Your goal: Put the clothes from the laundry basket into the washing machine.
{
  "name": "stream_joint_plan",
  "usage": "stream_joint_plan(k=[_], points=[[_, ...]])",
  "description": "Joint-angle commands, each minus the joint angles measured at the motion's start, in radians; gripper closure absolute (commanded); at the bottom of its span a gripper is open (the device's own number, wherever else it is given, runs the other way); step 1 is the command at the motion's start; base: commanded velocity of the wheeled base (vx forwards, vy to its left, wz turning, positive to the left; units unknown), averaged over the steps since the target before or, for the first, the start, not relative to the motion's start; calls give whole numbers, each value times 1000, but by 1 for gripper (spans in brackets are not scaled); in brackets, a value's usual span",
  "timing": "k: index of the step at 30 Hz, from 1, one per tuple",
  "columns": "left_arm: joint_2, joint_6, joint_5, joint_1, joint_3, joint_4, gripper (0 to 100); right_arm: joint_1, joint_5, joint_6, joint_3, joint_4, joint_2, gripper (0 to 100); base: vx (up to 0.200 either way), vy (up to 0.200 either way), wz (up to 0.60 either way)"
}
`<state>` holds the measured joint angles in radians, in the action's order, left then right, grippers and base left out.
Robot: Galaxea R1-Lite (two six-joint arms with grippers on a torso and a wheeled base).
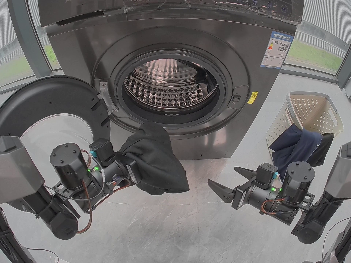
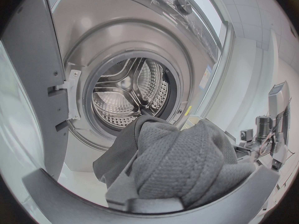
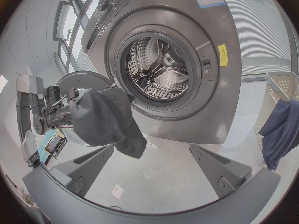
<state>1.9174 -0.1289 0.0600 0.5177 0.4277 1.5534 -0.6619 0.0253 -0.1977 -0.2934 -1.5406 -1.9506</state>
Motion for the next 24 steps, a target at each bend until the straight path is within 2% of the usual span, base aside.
stream_joint_plan(k=[1, 6, 9, 24], points=[[-87, -8, 7, 1, -55, 1, 100, 39, 5, -2, -9, 1, 21, 0, 0, 0, 0], [-86, -8, 11, -8, -78, 1, 100, 81, 35, -12, -21, -1, 7, 0, 0, 0, 0], [-87, -8, 11, -8, -87, 1, 100, 100, 36, -12, -23, -1, 7, 0, 0, 0, 0], [-113, -3, 9, 32, -161, 1, 100, 96, 35, -19, -16, 1, 4, 0, 0, 0, 0]])
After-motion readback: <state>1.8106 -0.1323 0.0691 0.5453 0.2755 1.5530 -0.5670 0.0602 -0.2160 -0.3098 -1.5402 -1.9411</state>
